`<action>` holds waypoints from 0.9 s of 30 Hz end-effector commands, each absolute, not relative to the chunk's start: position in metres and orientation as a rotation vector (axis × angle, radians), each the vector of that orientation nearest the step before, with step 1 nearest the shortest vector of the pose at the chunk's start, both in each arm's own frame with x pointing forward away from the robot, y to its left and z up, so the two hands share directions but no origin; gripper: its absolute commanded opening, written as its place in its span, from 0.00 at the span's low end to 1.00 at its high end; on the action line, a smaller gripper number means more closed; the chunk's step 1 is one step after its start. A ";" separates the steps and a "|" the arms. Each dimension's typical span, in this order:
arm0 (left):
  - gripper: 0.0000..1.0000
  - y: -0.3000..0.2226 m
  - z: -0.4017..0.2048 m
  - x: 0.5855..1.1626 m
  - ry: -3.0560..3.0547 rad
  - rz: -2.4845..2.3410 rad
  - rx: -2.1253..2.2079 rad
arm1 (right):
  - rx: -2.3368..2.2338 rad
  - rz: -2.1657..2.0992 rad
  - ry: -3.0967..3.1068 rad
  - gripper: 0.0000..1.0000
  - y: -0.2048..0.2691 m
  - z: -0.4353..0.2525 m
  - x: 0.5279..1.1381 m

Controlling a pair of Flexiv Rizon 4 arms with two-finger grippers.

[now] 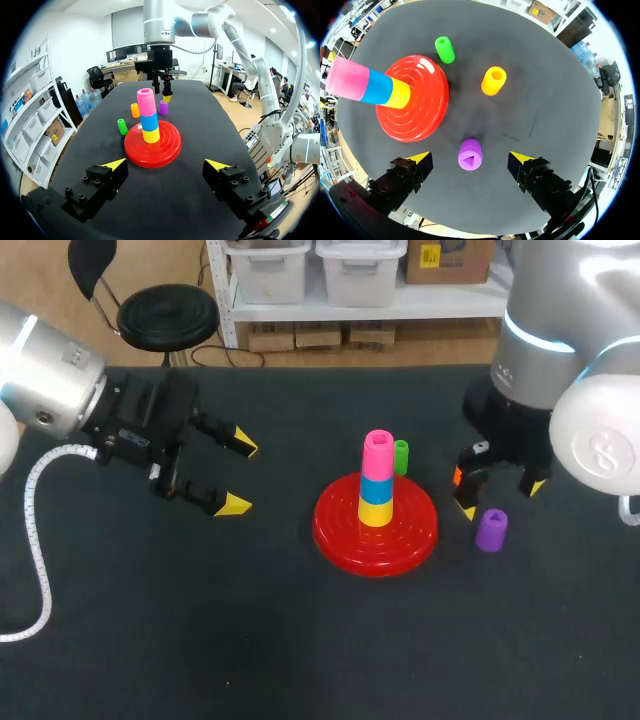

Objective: Pick up and stack the cylinders on the red base in this order: pink,purple,orange,green

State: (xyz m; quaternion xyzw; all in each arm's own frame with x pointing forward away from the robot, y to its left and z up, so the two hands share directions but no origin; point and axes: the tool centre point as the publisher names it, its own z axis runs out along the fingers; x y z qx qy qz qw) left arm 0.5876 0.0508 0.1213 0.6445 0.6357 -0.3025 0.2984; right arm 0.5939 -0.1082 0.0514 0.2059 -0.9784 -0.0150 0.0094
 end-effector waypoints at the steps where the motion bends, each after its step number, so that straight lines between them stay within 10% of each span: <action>1: 1.00 0.051 0.120 0.587 1.686 -0.802 1.710 | 0.642 -0.048 -3.043 1.00 -0.106 0.045 0.596; 27: 1.00 0.051 0.120 0.587 1.686 -0.802 1.710 | 0.561 -0.038 -3.012 1.00 -0.112 0.019 0.583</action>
